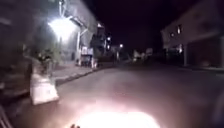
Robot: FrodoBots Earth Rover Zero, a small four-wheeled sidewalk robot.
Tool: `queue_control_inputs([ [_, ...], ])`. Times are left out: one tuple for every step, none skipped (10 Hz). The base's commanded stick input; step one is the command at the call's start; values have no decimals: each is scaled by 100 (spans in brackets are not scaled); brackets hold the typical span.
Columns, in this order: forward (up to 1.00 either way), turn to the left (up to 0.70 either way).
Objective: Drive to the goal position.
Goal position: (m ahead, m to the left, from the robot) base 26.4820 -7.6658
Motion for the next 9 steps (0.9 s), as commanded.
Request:
queue_control_inputs([
  [100, 0],
  [100, 0],
  [100, 0],
  [100, -3],
  [100, -27],
  [100, -27],
  [100, -27],
  [100, -27],
  [100, -27],
])
